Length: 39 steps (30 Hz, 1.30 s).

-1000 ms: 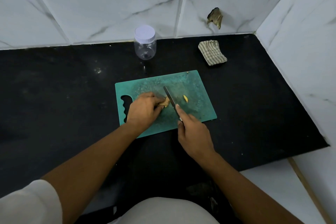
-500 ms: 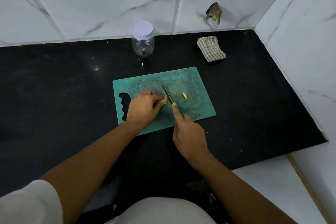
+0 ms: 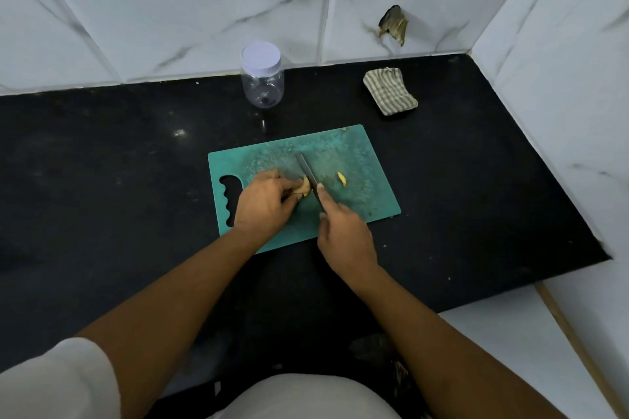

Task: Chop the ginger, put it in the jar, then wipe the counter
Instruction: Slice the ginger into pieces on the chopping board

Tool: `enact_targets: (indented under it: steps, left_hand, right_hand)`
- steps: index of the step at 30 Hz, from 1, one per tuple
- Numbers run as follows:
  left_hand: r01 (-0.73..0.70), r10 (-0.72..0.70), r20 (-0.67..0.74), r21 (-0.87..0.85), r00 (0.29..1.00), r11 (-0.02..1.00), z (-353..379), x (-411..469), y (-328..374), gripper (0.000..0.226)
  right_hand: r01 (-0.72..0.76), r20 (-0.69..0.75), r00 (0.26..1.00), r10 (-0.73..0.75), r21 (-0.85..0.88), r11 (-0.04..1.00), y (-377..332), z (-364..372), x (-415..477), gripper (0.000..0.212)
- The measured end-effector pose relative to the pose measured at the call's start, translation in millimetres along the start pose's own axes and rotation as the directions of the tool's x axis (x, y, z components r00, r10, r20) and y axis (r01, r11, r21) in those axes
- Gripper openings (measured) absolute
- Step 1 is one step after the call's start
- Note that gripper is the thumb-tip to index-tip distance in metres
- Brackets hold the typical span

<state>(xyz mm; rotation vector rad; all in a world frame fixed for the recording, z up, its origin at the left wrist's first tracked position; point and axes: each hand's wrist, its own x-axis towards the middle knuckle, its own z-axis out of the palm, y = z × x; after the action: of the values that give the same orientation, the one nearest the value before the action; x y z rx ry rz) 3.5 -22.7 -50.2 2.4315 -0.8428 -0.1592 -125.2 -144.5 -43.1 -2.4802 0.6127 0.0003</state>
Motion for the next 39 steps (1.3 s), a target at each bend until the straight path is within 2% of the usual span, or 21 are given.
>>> enact_targets:
  steps: [5, 8, 11, 15, 19, 22, 29, 35, 39]
  left_hand:
    - [0.025, -0.024, 0.024, -0.018, 0.999, 1.000, -1, 1, -3, 0.030]
    - [0.018, -0.017, 0.017, -0.029, 1.000, 0.999, -1, 1, -3, 0.029]
    - [0.011, -0.010, 0.014, -0.029, 1.000, 1.000, 1, 1, -4, 0.030]
    - [0.012, -0.012, 0.001, -0.029, 1.000, 1.000, 2, 2, -6, 0.030]
    - [0.008, -0.008, -0.004, -0.037, 1.000, 0.999, 2, 2, -6, 0.030]
    - [0.007, -0.007, 0.000, -0.034, 1.000, 0.999, 3, 2, -7, 0.031]
    - [0.011, -0.010, 0.006, -0.046, 1.000, 0.999, 3, 3, -9, 0.031]
    - [0.012, -0.013, -0.001, -0.043, 1.000, 0.999, 4, 2, -10, 0.032]
    - [0.002, -0.003, -0.016, -0.051, 1.000, 0.999, 6, -2, -11, 0.033]
  right_hand:
    - [-0.010, 0.002, 1.000, 0.010, 0.218, 0.976, 14, -5, -5, 0.056]
    - [-0.021, -0.036, 0.999, 0.031, 0.245, 0.969, 11, -8, -10, 0.054]
    - [0.016, -0.065, 0.998, -0.007, 0.142, 0.990, 10, -12, -16, 0.056]
    - [0.065, -0.026, 0.998, -0.064, 0.019, 0.998, 6, -15, -25, 0.060]
    - [0.053, -0.029, 0.998, -0.054, -0.029, 0.998, 2, -10, -28, 0.062]
    - [0.030, -0.058, 0.998, -0.029, 0.018, 0.999, 2, -9, -29, 0.061]
    - [0.016, 0.034, 0.999, -0.012, -0.090, 0.996, 7, -8, -35, 0.063]
    - [0.037, 0.115, 0.993, 0.013, -0.424, 0.905, 3, -8, -31, 0.078]
    - [0.037, 0.120, 0.993, 0.022, -0.470, 0.882, 4, -5, -25, 0.081]
